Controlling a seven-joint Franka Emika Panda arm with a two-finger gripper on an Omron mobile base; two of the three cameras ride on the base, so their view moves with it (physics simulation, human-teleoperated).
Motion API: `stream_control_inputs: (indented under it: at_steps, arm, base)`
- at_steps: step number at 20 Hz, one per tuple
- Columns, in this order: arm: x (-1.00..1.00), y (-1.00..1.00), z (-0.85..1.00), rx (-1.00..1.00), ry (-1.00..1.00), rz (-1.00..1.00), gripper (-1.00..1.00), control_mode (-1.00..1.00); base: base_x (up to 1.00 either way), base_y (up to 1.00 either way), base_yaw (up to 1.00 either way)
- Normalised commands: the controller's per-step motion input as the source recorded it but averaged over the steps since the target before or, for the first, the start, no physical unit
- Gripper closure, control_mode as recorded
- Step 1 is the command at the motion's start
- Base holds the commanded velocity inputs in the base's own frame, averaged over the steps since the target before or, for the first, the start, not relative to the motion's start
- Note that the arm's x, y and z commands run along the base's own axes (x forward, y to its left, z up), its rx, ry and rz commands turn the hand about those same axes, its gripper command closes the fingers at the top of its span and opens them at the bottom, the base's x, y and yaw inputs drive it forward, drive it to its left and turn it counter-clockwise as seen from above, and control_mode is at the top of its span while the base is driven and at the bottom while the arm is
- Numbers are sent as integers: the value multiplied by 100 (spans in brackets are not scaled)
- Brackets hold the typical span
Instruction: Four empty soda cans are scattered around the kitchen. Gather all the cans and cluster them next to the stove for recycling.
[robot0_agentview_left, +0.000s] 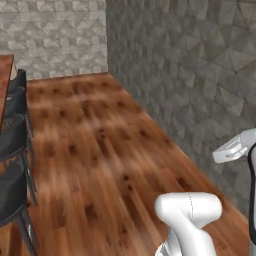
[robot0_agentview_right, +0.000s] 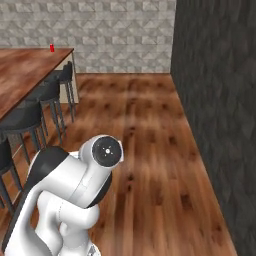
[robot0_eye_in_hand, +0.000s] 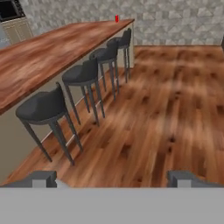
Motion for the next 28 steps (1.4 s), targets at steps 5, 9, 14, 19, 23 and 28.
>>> stream_control_inputs:
  at_steps: [5,9,14,19,23,28]
  arm:
    - [0,0,0,0,0,0,-100,100]
    - [0,0,0,0,0,0,-100,100]
    - [0,0,0,0,0,0,-100,100]
    - [0,0,0,0,0,0,-100,100]
    - [0,0,0,0,0,0,-100,100]
    - [0,0,0,0,0,0,-100,100]
  base:
    - [95,-2,27]
    - [76,-5,34]
    - [65,-9,38]
    - [54,-22,34]
    - [40,-49,12]
    - [39,-56,2]
